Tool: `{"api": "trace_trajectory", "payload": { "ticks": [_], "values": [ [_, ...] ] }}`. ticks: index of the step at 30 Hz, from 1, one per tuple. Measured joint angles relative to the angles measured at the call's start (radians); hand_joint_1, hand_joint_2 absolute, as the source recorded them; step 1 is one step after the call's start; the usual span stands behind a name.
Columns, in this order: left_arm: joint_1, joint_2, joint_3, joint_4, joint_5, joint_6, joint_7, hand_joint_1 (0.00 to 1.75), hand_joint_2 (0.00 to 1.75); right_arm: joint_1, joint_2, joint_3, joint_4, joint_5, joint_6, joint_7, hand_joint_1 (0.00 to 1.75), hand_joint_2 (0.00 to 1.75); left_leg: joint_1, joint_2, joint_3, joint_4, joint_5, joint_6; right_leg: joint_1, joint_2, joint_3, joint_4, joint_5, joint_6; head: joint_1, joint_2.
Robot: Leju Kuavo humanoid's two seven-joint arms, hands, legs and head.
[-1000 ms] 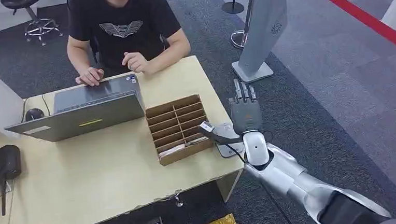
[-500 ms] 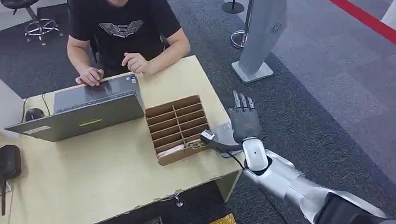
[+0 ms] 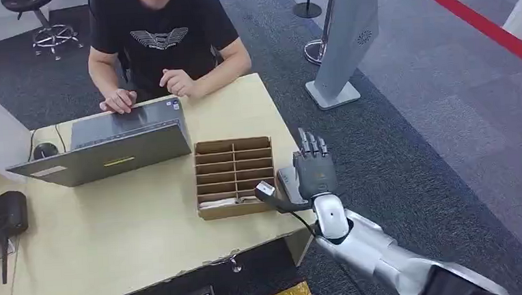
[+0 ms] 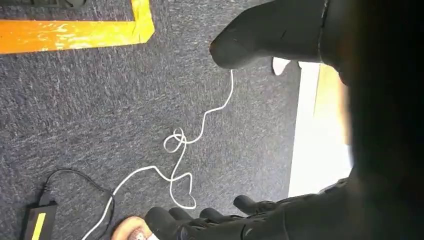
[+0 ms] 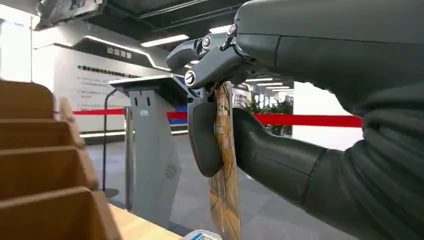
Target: Pass the card to the sensor for recognition and then transmit it.
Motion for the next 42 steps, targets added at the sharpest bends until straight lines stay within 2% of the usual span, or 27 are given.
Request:
{"api": "trace_trajectory", "payload": {
  "ticks": [4,13,17,20,24,26,30,32,35,39,42],
  "values": [
    [0.001,0.000,0.000,0.000,-0.002,0.000,0.000,0.00,1.75,0.026,-0.018,-0.014,-0.078,0.047,-0.015,0.010,1.75,1.75,0.000,0.000,0.000,0.000,0.000,0.000,0.000,0.000,0.000,0.000,0.000,0.000,0.000,0.000],
    [0.003,0.000,0.000,0.000,-0.010,0.000,0.000,0.00,1.75,0.076,-0.076,-0.107,-0.322,0.125,-0.010,0.013,1.75,1.75,0.000,0.000,0.000,0.000,0.000,0.000,0.000,0.000,0.000,0.000,0.000,0.000,0.000,0.000],
    [0.003,0.000,0.000,0.000,-0.014,0.000,0.000,0.00,1.75,0.080,-0.095,-0.128,-0.405,0.126,0.006,0.013,1.75,1.75,0.000,0.000,0.000,0.000,0.000,0.000,0.000,0.000,0.000,0.000,0.000,0.000,0.000,0.000],
    [0.003,0.000,0.003,0.000,-0.025,0.000,0.000,0.00,1.75,0.077,-0.098,-0.127,-0.439,0.061,0.028,-0.010,1.75,1.75,0.000,0.000,0.000,0.000,0.000,0.000,0.000,0.000,0.000,0.000,0.000,0.000,0.000,0.000],
    [0.003,0.000,0.018,0.000,-0.037,0.000,-0.003,0.00,1.75,0.070,-0.097,-0.116,-0.458,-0.111,0.045,-0.072,1.75,1.75,0.000,0.000,0.000,0.000,0.000,0.000,0.000,0.000,0.000,0.000,0.000,0.000,0.000,0.000],
    [0.003,0.000,0.025,0.000,-0.040,0.000,-0.013,0.00,1.75,0.064,-0.096,-0.100,-0.457,-0.288,0.035,-0.131,1.75,1.75,0.000,0.000,0.000,0.000,0.000,0.000,0.000,0.000,0.000,0.000,0.000,0.000,0.000,0.000],
    [0.002,-0.001,0.047,0.000,-0.042,0.000,-0.029,0.00,1.75,0.063,-0.093,-0.072,-0.447,-0.785,0.003,-0.335,1.75,1.75,0.000,0.000,-0.001,0.000,0.000,0.000,0.000,-0.001,0.000,0.000,0.000,0.000,0.000,0.000],
    [0.002,-0.002,0.054,0.000,-0.042,0.000,-0.032,0.00,1.75,0.065,-0.090,-0.066,-0.433,-1.051,0.009,-0.464,1.75,1.75,0.000,0.000,-0.001,0.000,0.000,0.000,0.000,-0.001,0.000,0.000,0.000,0.000,0.000,0.000],
    [0.002,-0.003,0.066,0.000,-0.039,0.000,-0.034,0.00,1.75,0.072,-0.087,-0.065,-0.415,-1.285,0.026,-0.590,1.75,1.75,0.000,0.000,-0.001,0.000,0.000,0.000,0.000,-0.001,0.000,0.000,0.000,0.000,0.000,0.000],
    [0.002,-0.003,0.074,0.000,-0.039,0.000,-0.034,0.00,1.75,0.082,-0.086,-0.071,-0.395,-1.442,0.035,-0.689,1.75,1.75,0.000,0.000,-0.001,0.000,0.000,0.000,0.000,0.000,0.000,0.000,0.000,0.000,0.000,0.000],
    [0.002,-0.003,0.077,0.000,-0.039,0.000,-0.034,0.00,1.75,0.089,-0.087,-0.077,-0.385,-1.474,0.036,-0.707,1.75,1.75,0.000,0.000,-0.001,0.000,0.000,0.000,0.000,0.000,0.000,0.000,0.000,0.000,0.000,0.000]
  ]
}}
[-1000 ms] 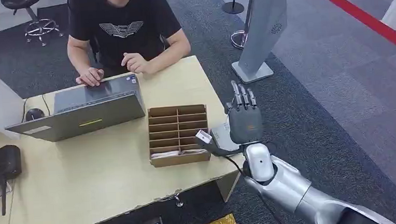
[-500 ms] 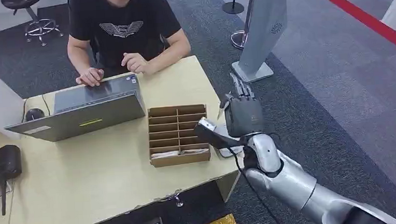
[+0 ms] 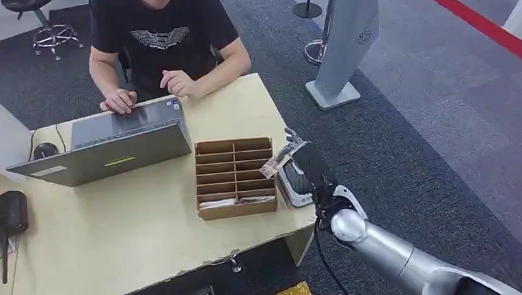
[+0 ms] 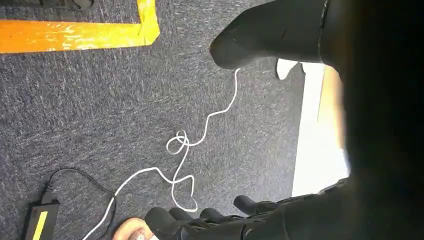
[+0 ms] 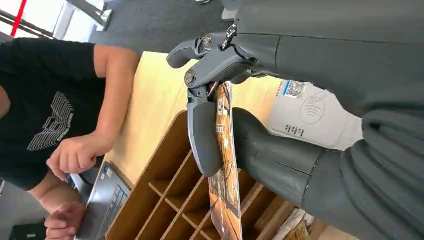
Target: Pass the card to the sensor for recognition and then transmit it.
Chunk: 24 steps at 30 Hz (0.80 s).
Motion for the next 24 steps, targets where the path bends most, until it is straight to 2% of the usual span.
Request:
{"api": "trace_trajectory", "payload": {
  "ticks": [5,9,12,16,18,21,24],
  "values": [
    [0.000,0.000,0.015,0.000,-0.003,0.000,0.000,0.00,1.75,0.001,0.000,0.000,0.015,-0.003,-0.024,-0.006,1.75,1.75,0.000,0.000,0.000,0.000,0.000,0.000,0.000,0.000,0.000,0.000,0.000,0.000,0.000,0.000],
    [0.000,0.000,0.023,0.000,-0.018,0.000,0.002,0.00,1.75,-0.001,0.002,-0.005,0.031,0.089,-0.050,0.005,1.75,1.75,0.000,0.000,0.000,0.000,0.000,0.000,0.000,0.000,0.000,0.000,0.000,0.000,0.000,0.000],
    [0.000,0.000,0.032,0.000,-0.040,0.000,0.008,0.00,1.75,0.005,0.010,-0.032,0.037,0.307,-0.051,0.051,1.75,1.75,0.000,0.000,0.000,0.000,0.000,0.000,0.000,0.000,0.000,0.000,0.000,0.000,0.000,0.000],
    [0.000,-0.002,0.047,0.000,-0.082,0.000,0.015,0.00,1.75,0.030,0.039,-0.108,0.045,0.791,-0.052,0.179,1.75,1.75,0.000,0.000,0.000,0.000,0.000,0.000,0.000,-0.001,0.000,0.000,0.000,0.000,0.000,0.000],
    [0.000,-0.005,0.051,0.000,-0.101,0.000,0.021,0.00,1.75,0.045,0.045,-0.134,0.047,1.042,-0.052,0.280,1.75,1.75,0.000,0.000,0.000,0.000,0.000,0.000,0.000,-0.001,0.000,0.000,0.000,0.000,0.000,0.000],
    [0.000,-0.008,0.063,0.000,-0.113,0.000,0.022,0.00,1.75,0.063,0.046,-0.149,0.047,1.202,-0.052,0.371,1.75,1.75,0.000,0.000,0.000,0.000,0.000,0.000,0.000,-0.001,0.000,0.000,0.000,0.000,0.000,0.000],
    [0.000,-0.009,0.066,0.000,-0.113,0.000,0.022,0.00,1.75,0.065,0.043,-0.146,0.053,1.259,-0.052,0.446,1.75,1.75,0.000,0.000,0.000,0.000,0.000,0.000,0.000,0.000,0.000,0.000,0.000,0.000,0.000,0.000]
  ]
}}
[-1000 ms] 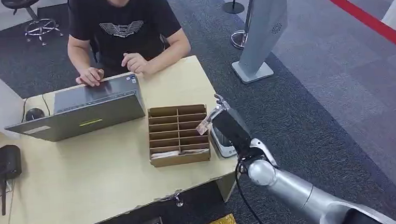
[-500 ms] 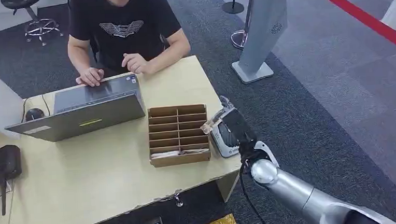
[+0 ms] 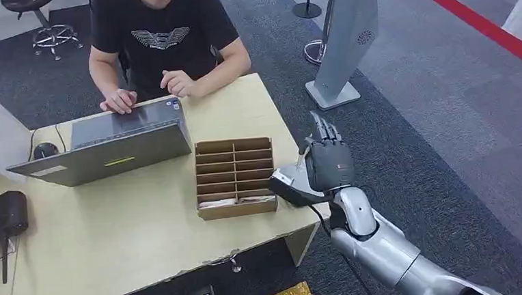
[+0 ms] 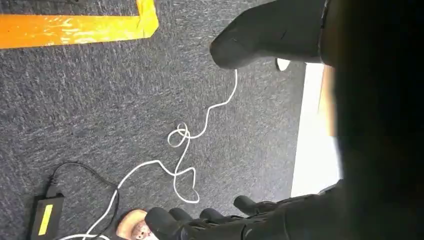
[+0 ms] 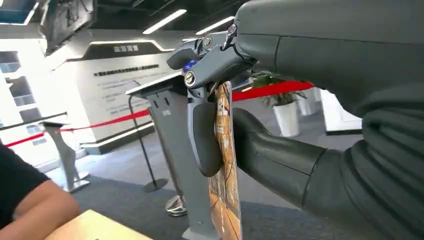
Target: Pass the card to the sensor for recognition and then transmit it.
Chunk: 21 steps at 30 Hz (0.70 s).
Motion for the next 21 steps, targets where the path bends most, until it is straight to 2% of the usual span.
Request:
{"api": "trace_trajectory", "payload": {
  "ticks": [4,11,15,19,21],
  "values": [
    [0.000,-0.002,0.005,0.000,0.005,0.000,0.000,0.00,1.75,0.000,-0.003,0.006,0.010,-0.022,0.000,0.032,1.75,1.75,0.000,0.000,0.000,0.000,0.000,0.000,0.000,0.000,0.000,0.000,0.000,0.000,0.000,0.000],
    [0.000,-0.003,0.006,0.000,0.020,0.000,-0.008,0.00,1.75,-0.016,-0.019,0.056,0.024,-0.107,0.008,0.050,1.75,1.75,0.000,0.000,0.000,0.000,0.000,0.000,0.000,-0.001,0.000,0.000,0.000,0.000,0.000,0.000],
    [0.000,-0.003,0.006,0.000,0.029,0.000,-0.012,0.00,1.75,-0.033,-0.028,0.095,0.033,-0.174,0.046,0.045,1.75,1.75,0.000,0.000,0.000,0.000,0.000,0.000,0.000,-0.001,0.000,0.000,0.000,0.000,0.001,0.000],
    [0.000,-0.003,0.006,0.000,0.036,0.000,-0.016,0.00,1.75,-0.043,-0.029,0.135,0.044,-0.266,0.114,0.019,1.75,1.75,0.000,0.000,0.000,0.000,0.000,0.000,0.000,-0.001,0.000,0.000,0.000,0.000,0.000,0.000],
    [0.000,-0.003,0.006,0.000,0.036,0.000,-0.017,0.00,1.75,-0.043,-0.029,0.137,0.045,-0.268,0.116,0.018,1.75,1.75,0.000,0.000,0.000,0.000,0.000,0.000,0.000,-0.001,0.000,0.000,0.000,0.000,0.000,0.000]
  ]
}}
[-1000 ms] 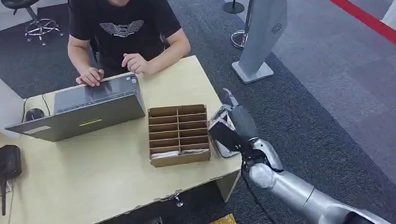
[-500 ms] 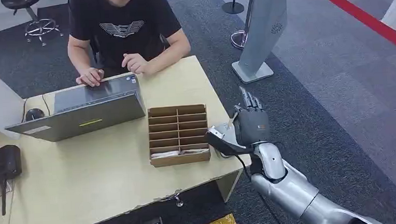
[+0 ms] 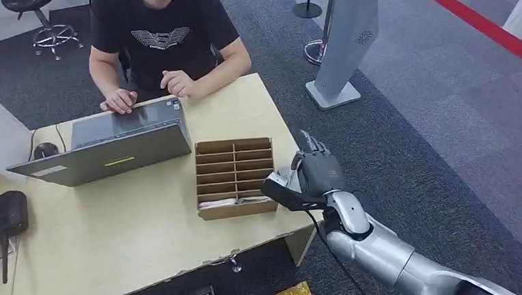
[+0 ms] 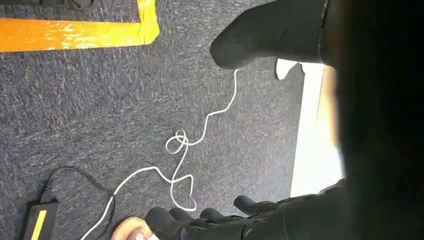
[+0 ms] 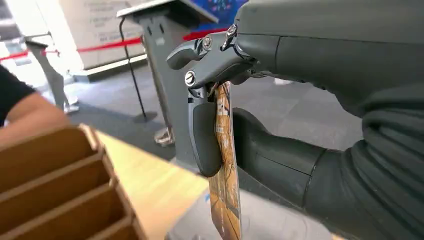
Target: Pass the card to the sensor for recognition and then transmit it.
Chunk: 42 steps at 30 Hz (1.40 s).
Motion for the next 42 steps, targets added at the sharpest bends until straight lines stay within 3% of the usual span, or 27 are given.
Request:
{"api": "trace_trajectory", "payload": {
  "ticks": [5,8,21,36,42],
  "values": [
    [0.000,0.000,0.000,0.000,0.000,0.000,0.000,0.00,1.75,0.000,0.000,0.001,0.000,-0.002,0.002,-0.001,1.75,1.75,0.000,0.000,0.000,0.000,0.000,0.000,0.000,0.000,0.000,0.000,0.000,0.000,0.000,0.000],
    [0.000,0.000,0.000,0.000,0.004,0.000,-0.002,0.00,1.75,-0.005,-0.005,0.067,0.041,-0.085,0.055,-0.013,1.75,1.75,0.000,0.000,0.000,0.000,0.000,0.000,0.000,0.000,0.000,0.000,0.000,0.000,0.000,0.000],
    [0.000,0.001,0.000,0.000,-0.010,0.000,0.020,0.00,1.75,-0.010,-0.005,0.126,0.104,-0.111,0.067,-0.013,1.75,1.75,0.000,0.000,0.000,0.000,0.000,0.000,0.000,0.000,0.000,0.000,0.000,0.000,0.000,0.000],
    [0.000,0.001,0.010,0.000,-0.033,0.000,0.023,0.00,1.75,-0.022,-0.005,0.148,0.115,-0.096,0.050,0.003,1.75,1.75,0.000,0.000,0.001,0.000,0.000,0.000,0.000,0.000,0.001,0.000,0.000,0.000,0.000,0.000],
    [0.000,0.001,0.018,0.000,-0.039,0.000,0.022,0.00,1.75,-0.016,-0.008,0.154,0.100,-0.123,-0.001,-0.004,1.75,1.75,0.000,0.000,0.001,0.000,0.000,0.000,0.000,0.001,0.001,0.000,0.000,0.000,0.000,0.000]
  ]
}}
